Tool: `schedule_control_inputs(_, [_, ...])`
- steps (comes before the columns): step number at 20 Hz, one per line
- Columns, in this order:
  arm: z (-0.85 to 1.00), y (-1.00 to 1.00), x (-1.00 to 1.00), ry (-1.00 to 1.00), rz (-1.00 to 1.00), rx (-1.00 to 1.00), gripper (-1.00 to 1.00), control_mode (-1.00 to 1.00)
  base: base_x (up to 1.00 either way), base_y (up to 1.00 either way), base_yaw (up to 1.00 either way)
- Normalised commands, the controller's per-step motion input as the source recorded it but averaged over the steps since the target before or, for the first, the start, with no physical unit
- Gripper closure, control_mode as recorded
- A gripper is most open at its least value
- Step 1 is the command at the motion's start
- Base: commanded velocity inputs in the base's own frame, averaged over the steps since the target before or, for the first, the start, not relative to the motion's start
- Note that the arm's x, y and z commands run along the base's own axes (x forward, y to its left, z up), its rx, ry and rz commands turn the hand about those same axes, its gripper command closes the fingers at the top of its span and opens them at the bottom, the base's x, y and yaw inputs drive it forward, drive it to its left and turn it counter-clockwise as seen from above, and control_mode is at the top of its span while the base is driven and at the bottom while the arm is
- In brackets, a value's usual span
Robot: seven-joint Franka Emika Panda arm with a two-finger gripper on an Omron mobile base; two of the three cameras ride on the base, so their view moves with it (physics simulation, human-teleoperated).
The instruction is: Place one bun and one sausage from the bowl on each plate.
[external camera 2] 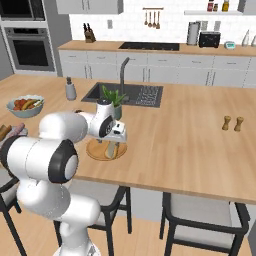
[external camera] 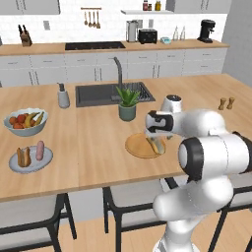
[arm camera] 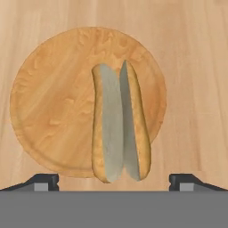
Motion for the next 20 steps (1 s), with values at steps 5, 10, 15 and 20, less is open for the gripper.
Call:
schedule_control_inputs(5, [0.74, 0.00, -0.63, 0.00, 0.00, 0.00, -1.00, -1.00, 0.00, 0.00, 0.00])
schedule_control_inputs(10, [0.73, 0.00, -0.41, 0.00, -0.02, 0.00, -1.00, -1.00, 0.00, 0.00, 0.00])
schedule_control_inputs(15, [0.56, 0.11, -0.51, 0.00, -0.07, 0.00, -1.00, -1.00, 0.00, 0.00, 0.00])
schedule_control_inputs(20, [0.40, 0.24, -0.30, 0.00, -0.09, 0.00, -1.00, -1.00, 0.00, 0.00, 0.00])
